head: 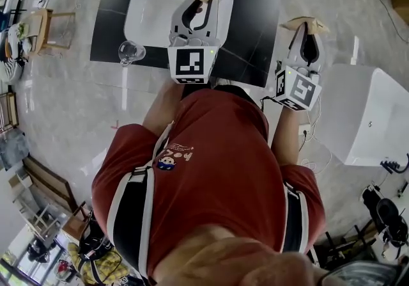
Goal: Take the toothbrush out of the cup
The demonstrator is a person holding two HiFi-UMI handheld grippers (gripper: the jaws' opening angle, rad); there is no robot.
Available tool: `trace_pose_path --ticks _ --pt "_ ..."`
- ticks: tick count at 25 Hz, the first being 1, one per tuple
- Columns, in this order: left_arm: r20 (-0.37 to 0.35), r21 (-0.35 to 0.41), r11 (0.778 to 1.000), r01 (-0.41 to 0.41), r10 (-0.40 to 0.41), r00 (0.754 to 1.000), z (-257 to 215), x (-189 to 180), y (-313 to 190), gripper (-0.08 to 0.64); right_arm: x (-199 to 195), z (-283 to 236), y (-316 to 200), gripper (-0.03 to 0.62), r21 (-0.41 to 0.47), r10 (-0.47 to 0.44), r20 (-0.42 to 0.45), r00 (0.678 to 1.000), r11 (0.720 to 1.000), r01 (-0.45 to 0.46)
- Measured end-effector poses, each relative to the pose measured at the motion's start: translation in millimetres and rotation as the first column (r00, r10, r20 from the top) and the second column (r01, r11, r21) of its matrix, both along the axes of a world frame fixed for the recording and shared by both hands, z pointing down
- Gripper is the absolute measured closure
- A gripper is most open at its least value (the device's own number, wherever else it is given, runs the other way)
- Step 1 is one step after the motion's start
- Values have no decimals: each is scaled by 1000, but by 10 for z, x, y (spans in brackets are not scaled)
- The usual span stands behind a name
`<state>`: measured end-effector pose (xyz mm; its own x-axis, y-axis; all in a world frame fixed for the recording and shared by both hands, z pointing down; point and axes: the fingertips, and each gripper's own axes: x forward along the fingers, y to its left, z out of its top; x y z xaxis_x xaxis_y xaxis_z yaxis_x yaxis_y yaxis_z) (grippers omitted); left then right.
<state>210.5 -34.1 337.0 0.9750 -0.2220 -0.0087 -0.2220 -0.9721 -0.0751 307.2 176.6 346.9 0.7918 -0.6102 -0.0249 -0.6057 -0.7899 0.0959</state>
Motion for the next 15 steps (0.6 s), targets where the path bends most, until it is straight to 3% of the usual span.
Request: trace_pose_path --ticks 15 --pt "11 -10 999 34 -34 999 31 -45 -83 491 -7 16 -173 559 -10 -36 1 999 999 36"
